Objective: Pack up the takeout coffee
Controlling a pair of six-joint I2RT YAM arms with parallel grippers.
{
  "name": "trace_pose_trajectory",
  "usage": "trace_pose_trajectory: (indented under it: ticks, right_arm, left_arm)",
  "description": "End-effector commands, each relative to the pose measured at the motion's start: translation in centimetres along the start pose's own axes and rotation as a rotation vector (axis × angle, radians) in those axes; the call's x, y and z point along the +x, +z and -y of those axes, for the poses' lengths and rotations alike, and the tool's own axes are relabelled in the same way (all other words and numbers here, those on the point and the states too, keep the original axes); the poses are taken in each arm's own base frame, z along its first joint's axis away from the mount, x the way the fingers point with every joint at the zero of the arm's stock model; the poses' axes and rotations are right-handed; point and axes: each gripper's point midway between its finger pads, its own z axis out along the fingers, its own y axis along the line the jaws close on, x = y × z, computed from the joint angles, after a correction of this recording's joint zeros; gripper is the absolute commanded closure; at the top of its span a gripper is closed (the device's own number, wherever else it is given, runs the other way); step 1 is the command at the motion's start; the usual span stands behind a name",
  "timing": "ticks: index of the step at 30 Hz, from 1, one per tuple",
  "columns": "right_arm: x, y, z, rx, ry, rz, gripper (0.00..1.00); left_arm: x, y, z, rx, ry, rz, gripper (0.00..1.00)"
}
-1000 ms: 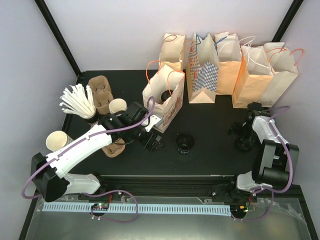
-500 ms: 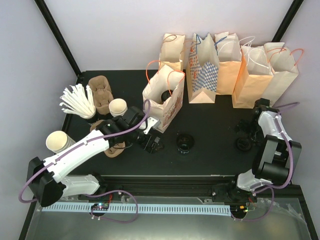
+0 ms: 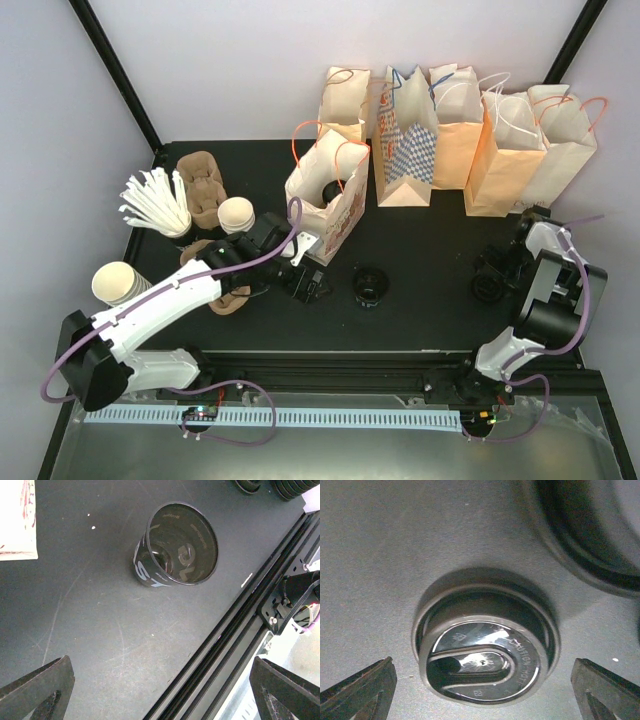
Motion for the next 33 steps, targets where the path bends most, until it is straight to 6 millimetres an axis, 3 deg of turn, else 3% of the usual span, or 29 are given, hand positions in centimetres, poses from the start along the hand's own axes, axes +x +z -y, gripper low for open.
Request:
trace_pose_trajectory:
  ticks: [1, 12, 21, 30, 33]
  right_arm:
    - [-0.2, 0.6, -1.0, -0.051, -0.019, -0.020, 0.05]
    - [-0.3, 1.8, -1.0, -0.042, -0.003, -0.051, 0.17]
    - [0.1, 2.3, -0.3, 0.000, 0.008, -0.063, 0.19]
    - [0.1, 2.6, -0.3, 0.034, -0.004, -0.074, 0.14]
    - [0.1, 2.6, -0.2, 0.042, -0.005, -0.071, 0.20]
  left_arm:
    - [-0.8, 0.4, 0.5, 0.025, -0.002, 0.030, 0.01]
    - [-0.7, 0.7, 0.2, 0.015, -0.022, 0.042, 0.01]
    - [-0.9, 1.2, -0.3, 0.000, -0.023, 0.041, 0.01]
    - [-0.9, 1.6, -0.6, -0.006, -0.021, 0.039, 0.01]
    - [-0.8, 1.6, -0.6, -0.011, -0.018, 0.038, 0.01]
